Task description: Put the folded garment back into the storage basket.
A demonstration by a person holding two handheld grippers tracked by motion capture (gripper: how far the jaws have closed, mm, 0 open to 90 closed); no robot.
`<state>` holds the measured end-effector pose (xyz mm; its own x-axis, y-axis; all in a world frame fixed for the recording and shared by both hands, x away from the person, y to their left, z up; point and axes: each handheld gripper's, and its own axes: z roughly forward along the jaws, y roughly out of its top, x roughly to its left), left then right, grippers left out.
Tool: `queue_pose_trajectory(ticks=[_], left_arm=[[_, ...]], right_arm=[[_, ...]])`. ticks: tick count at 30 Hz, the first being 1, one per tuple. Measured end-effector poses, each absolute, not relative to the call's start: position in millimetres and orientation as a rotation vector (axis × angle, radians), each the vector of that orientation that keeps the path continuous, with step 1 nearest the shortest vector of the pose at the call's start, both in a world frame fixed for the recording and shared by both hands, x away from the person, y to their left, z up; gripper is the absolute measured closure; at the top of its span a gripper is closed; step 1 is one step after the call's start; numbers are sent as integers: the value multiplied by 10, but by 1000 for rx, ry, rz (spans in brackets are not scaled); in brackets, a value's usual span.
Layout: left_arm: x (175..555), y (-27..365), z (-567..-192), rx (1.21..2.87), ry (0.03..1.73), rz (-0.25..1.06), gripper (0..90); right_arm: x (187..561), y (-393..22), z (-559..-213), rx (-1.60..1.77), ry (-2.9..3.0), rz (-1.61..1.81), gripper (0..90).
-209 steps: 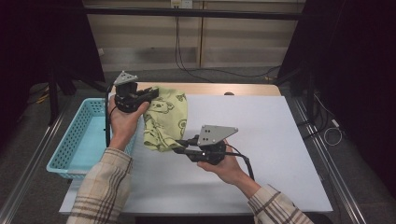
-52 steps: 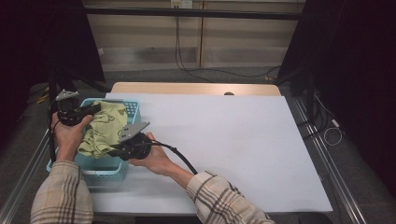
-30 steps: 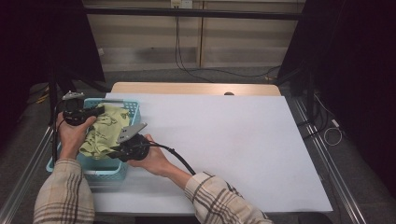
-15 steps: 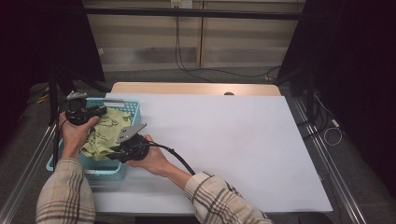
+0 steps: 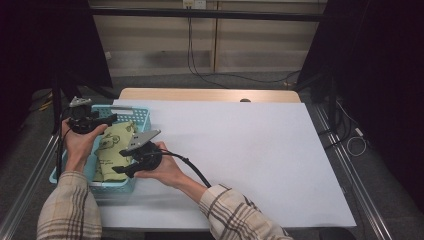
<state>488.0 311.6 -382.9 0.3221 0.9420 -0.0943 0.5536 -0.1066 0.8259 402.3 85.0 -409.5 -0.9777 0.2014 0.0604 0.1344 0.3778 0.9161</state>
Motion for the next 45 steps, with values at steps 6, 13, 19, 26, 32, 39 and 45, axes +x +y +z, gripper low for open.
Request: queue_pose_trajectory(ticks=[6,13,19,26,32,39,45], left_arm=[[4820,3087,-3759,1746,1330,603,120],[4741,3046,-3685,1728,1292,626,63],[4645,2977,-3616,1720,1247,649,59],[4527,2915,-3540,1672,1221,665,39],[4428,2853,-3521,1656,1202,647,31],[4294,2856,-3542,1614,1120,680,31],[4165,2874,-3550,1603,1101,693,31]], right_arm=[[4033,736,-4044,350,2523,1705,334],[4045,583,-3988,390,2489,1718,275],[4059,450,-3989,412,2478,1680,218],[4088,285,-3982,484,2454,1685,153],[4100,150,-3967,497,2433,1684,123],[4102,-15,-3932,535,2391,1676,68],[4082,-138,-3909,560,2345,1662,50]])
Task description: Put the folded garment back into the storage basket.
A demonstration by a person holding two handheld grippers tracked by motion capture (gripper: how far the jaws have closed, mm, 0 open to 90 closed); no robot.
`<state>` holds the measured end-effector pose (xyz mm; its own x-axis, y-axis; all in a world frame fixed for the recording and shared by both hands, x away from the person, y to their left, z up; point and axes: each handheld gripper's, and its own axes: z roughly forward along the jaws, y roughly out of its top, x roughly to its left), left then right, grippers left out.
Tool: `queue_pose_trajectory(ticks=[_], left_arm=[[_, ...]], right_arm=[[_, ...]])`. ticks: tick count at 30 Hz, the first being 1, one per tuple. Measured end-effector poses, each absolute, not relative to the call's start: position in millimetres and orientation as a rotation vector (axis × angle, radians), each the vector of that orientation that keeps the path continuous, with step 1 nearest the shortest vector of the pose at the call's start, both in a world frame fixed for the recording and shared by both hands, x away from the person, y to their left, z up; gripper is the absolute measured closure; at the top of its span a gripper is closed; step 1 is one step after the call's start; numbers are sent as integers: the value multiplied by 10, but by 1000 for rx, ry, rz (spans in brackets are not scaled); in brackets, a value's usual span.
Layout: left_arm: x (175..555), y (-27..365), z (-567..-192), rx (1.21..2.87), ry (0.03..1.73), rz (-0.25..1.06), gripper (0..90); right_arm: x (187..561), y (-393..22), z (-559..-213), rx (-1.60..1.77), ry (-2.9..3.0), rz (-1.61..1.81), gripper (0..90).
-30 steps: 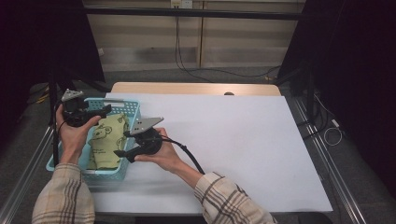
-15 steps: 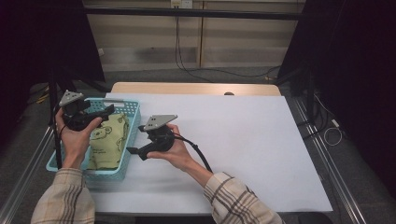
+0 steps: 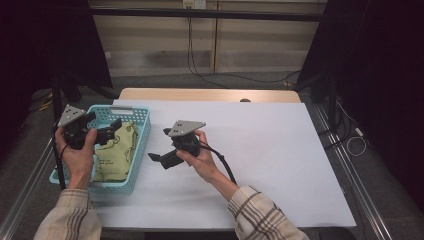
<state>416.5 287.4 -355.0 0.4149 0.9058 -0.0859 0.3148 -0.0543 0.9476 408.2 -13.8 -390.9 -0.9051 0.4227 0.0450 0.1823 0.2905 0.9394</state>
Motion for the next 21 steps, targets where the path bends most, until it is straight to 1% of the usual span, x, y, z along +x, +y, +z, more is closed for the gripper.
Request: queue_pose_trajectory(ticks=[3,10,13,21], left_arm=[[4119,2892,-3564,1606,1126,705,32],[3963,2862,-3579,1606,1106,731,34],[3867,2849,-3578,1610,1111,763,47],[3644,2847,-3606,1587,1126,755,53]], right_arm=[[4077,-184,-3914,587,2325,1640,49],[4064,-290,-3924,622,2282,1637,37],[4043,-335,-3937,637,2268,1618,37],[3969,-541,-3958,709,2201,1606,32]])
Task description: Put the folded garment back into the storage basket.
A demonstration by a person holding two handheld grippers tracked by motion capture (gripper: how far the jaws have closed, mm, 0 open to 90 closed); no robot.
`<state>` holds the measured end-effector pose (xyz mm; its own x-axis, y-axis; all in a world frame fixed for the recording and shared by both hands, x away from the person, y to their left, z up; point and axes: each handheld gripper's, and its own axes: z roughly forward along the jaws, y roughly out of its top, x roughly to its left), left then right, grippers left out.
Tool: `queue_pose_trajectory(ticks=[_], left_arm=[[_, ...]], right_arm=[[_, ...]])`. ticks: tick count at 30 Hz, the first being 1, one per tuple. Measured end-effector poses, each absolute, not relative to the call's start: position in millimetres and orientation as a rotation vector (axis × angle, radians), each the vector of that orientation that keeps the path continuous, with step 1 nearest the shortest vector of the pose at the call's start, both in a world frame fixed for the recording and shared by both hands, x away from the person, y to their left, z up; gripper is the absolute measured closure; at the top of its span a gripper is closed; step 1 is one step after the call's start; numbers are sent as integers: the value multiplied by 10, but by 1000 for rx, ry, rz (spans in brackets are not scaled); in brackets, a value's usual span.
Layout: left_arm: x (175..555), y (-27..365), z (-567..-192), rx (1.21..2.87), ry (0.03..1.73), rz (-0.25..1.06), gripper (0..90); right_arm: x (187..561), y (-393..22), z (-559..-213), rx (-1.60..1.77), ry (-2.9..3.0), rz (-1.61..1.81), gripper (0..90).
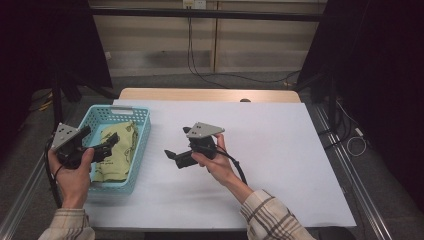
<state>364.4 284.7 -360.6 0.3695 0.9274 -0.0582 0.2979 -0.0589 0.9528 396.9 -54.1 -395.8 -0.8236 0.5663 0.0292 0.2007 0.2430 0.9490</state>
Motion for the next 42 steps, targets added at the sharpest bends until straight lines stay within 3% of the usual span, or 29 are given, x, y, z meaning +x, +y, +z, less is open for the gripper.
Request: queue_pose_trajectory(ticks=[24,42], left_arm=[[3177,2732,-3688,1633,1106,753,53],[3122,2393,-3810,1625,1069,717,52]], right_arm=[[3705,-1365,-3972,860,2015,1587,28],[3477,-1886,-4039,930,1903,1556,27]])
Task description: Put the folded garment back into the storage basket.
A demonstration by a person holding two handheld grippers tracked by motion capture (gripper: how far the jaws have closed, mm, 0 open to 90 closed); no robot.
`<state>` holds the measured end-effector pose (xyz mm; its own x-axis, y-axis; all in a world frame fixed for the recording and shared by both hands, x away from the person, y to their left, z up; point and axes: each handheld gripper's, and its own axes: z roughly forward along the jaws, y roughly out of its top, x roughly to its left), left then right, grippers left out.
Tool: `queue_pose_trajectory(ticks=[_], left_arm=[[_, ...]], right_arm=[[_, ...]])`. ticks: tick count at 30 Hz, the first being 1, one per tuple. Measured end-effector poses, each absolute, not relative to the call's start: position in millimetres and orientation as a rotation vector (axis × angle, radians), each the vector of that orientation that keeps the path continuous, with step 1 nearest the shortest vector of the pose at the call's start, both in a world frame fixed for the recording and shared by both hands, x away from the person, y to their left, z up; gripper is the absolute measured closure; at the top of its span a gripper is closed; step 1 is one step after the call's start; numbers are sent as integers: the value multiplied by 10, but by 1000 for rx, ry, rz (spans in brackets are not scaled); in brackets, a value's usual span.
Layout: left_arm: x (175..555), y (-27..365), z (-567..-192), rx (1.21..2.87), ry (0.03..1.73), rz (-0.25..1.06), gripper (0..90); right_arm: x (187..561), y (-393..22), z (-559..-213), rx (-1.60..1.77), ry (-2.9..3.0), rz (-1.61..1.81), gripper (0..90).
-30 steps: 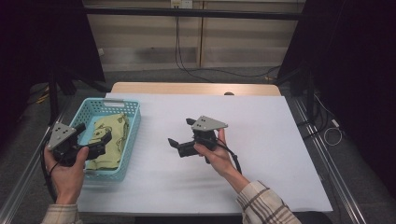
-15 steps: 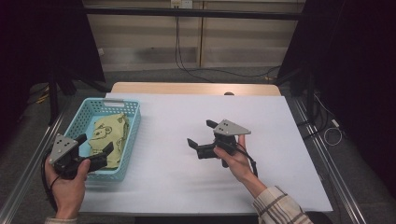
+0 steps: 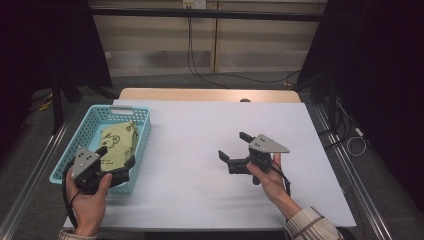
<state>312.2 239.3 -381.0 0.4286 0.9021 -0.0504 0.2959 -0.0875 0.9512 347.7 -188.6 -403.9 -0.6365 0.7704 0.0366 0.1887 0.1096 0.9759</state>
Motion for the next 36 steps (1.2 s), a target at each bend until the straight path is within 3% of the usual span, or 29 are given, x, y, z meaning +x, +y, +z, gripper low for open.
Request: queue_pose_trajectory(ticks=[24,36], left_arm=[[3138,2084,-3908,1639,1014,665,48],[3018,2015,-3964,1619,1000,701,53]], right_arm=[[2998,-2761,-4122,1106,1729,1467,2],[2757,-3089,-4236,1188,1658,1425,1]])
